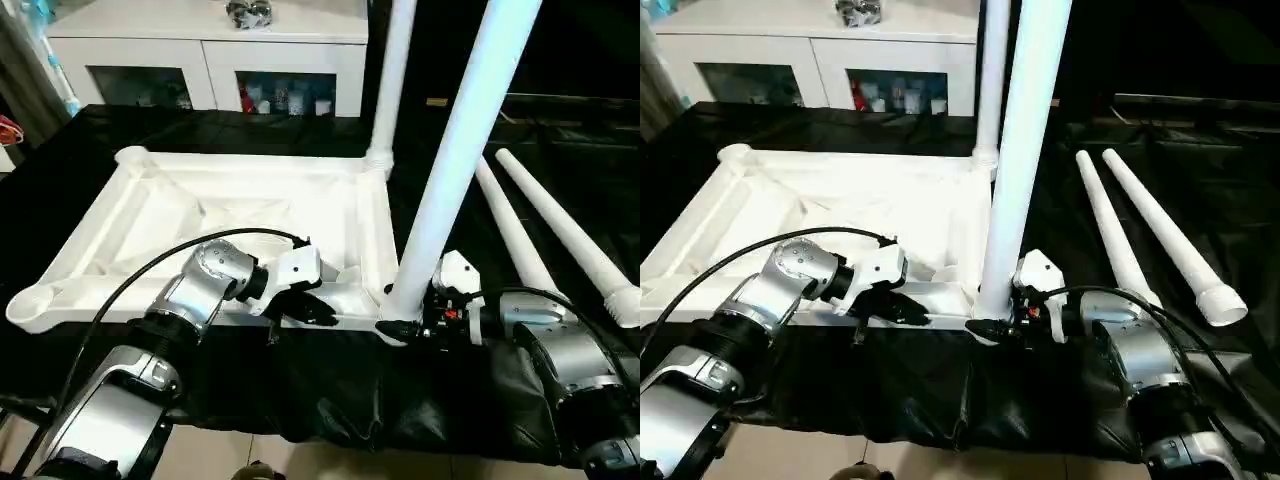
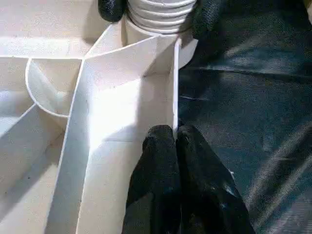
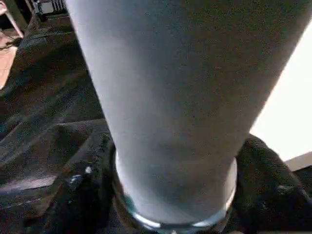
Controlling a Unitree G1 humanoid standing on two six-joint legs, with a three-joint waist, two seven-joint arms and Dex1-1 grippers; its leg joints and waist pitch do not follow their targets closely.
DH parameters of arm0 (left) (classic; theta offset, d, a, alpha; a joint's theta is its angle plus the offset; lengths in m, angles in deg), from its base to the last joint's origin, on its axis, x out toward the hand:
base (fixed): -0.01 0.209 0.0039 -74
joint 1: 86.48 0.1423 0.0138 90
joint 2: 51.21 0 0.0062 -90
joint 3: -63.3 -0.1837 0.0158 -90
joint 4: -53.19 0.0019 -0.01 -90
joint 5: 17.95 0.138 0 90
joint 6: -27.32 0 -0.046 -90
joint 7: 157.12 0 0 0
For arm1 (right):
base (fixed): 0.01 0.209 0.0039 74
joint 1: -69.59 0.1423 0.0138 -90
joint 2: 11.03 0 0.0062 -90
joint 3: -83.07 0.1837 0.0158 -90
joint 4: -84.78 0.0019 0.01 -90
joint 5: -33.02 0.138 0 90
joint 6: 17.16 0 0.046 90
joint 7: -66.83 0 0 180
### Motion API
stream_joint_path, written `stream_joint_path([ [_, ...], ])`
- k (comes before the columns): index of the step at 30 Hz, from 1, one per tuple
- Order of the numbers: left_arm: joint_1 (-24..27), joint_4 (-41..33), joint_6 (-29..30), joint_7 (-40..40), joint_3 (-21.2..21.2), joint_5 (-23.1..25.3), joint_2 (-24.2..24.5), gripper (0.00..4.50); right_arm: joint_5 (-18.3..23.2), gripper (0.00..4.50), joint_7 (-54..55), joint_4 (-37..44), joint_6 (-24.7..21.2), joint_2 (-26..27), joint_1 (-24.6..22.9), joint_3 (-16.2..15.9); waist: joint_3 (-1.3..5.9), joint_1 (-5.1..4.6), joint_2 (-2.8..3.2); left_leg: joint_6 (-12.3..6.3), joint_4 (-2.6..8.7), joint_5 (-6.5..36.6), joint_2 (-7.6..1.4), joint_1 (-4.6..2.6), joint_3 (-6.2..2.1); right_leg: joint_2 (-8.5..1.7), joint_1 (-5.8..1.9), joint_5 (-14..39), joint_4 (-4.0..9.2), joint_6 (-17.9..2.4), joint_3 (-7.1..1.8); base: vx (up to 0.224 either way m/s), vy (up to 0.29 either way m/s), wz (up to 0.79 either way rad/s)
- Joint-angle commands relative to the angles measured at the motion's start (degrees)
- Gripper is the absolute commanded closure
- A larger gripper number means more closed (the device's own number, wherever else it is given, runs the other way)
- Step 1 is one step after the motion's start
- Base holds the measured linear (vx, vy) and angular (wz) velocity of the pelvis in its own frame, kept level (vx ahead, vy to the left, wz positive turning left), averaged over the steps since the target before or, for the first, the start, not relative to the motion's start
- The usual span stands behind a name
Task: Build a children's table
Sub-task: Rotate leg to tighten
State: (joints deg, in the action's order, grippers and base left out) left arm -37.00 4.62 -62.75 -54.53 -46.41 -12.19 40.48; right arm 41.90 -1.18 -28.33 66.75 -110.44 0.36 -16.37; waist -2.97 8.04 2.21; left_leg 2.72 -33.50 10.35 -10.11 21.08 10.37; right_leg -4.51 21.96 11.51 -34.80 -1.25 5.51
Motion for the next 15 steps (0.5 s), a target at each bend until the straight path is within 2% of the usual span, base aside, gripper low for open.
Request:
stream_joint_path([
  [1, 0.5, -0.5, 0.2, 0.6, -1.0, 0.2, -0.2, 4.5, 0.0, 1.67, -3.1, 1.2, -0.9, 1.0, -1.0, -3.8, 3.41, -0.11, -0.62, -4.03, 4.11, 12.4, -4.1, -0.59, -1.47, -5.53, -2.34, 13.6, 4.82, -11.9, -3.66, 0.0, 0.0, 0.0],
  [4, 0.5, -0.2, 0.3, 1.6, -0.6, 0.0, -0.7, 4.5, 0.2, 1.73, -2.6, 2.1, -1.3, 1.3, -1.6, -3.6, 3.45, 0.01, -0.8, -4.27, 4.02, 11.5, -4.02, -0.5, -1.43, -5.54, -2.42, 12.9, 4.73, -12.0, -3.61, 0.0, 0.0, 0.0],
  [6, 0.2, 0.2, 1.3, 4.1, 0.2, -0.3, -2.3, 4.5, 0.4, 1.74, 0.7, 1.2, -0.9, 3.1, -1.5, -2.3, 3.48, 0.01, -0.85, -4.37, 3.95, 11.0, -3.97, -0.41, -1.41, -5.58, -2.46, 12.8, 4.72, -12.0, -3.59, 0.0, 0.0, 0.0],
  [8, -0.1, 0.5, 1.8, 5.6, 0.6, -0.3, -3.1, 4.5, 0.4, 1.75, 2.5, 0.6, -0.9, 4.0, -1.4, -1.6, 3.25, -0.08, -0.79, -3.77, 4.11, 12.7, -3.99, -0.68, -1.44, -5.62, -2.2, 15.8, 5.09, -11.5, -3.57, 0.0, 0.0, 0.0],
  [9, -0.9, 1.6, 2.7, 8.9, 1.4, -0.3, -5.0, 4.5, -0.1, 1.75, 8.2, -1.7, -0.7, 6.3, -0.4, 0.2, 3.18, -0.16, -0.93, -3.56, 4.19, 13.2, -3.98, -0.68, -1.44, -5.64, -2.2, 17.0, 5.26, -11.2, -3.58, 0.0, 0.0, 0.0],
  [10, -1.3, 2.1, 3.1, 10.7, 1.8, -0.3, -6.0, 4.5, -0.3, 1.75, 11.3, -3.1, -0.5, 7.6, 0.3, 1.2, 3.05, -0.33, -0.79, -2.69, 4.27, 14.3, -3.88, -0.91, -1.48, -5.71, -1.92, 19.4, 5.56, -10.8, -3.6, 0.0, 0.0, 0.0],
  [11, -1.9, 2.8, 3.6, 12.7, 2.0, -0.2, -7.3, 4.5, -0.9, 1.75, 15.8, -5.1, -0.2, 9.3, 1.2, 2.5, 2.92, -0.65, -0.95, -1.78, 4.4, 15.3, -3.73, -0.84, -1.68, -5.81, -2.04, 22.5, 5.78, -10.0, -3.48, 0.0, 0.0, 0.0],
  [12, -2.4, 3.3, 3.9, 14.1, 2.1, -0.1, -8.2, 4.5, -1.4, 1.75, 19.4, -6.8, 0.1, 10.5, 2.0, 3.4, 2.92, -0.71, -0.91, -1.43, 4.48, 15.8, -3.71, -0.94, -1.75, -5.81, -1.98, 23.6, 5.96, -9.6, -3.46, 0.0, 0.0, 0.0],
  [14, -3.3, 4.3, 4.8, 17.6, 2.2, 0.3, -10.3, 4.5, -1.7, 1.75, 25.4, -10.0, 0.3, 12.9, 3.5, 5.2, 2.85, -1.47, -0.86, -0.51, 4.56, 16.8, -3.6, -1.14, -1.87, -5.81, -1.8, 25.6, 6.37, -8.8, -3.42, 0.0, 0.0, 0.0],
  [15, -3.9, 4.9, 5.5, 19.9, 2.3, 0.7, -11.8, 4.5, -1.7, 1.75, 28.9, -11.5, 0.3, 14.3, 4.3, 6.1, 2.89, -1.59, -0.94, -0.62, 4.53, 16.9, -3.58, -1.12, -1.87, -5.76, -1.88, 25.4, 6.38, -8.7, -3.42, 0.0, 0.0, 0.0],
])
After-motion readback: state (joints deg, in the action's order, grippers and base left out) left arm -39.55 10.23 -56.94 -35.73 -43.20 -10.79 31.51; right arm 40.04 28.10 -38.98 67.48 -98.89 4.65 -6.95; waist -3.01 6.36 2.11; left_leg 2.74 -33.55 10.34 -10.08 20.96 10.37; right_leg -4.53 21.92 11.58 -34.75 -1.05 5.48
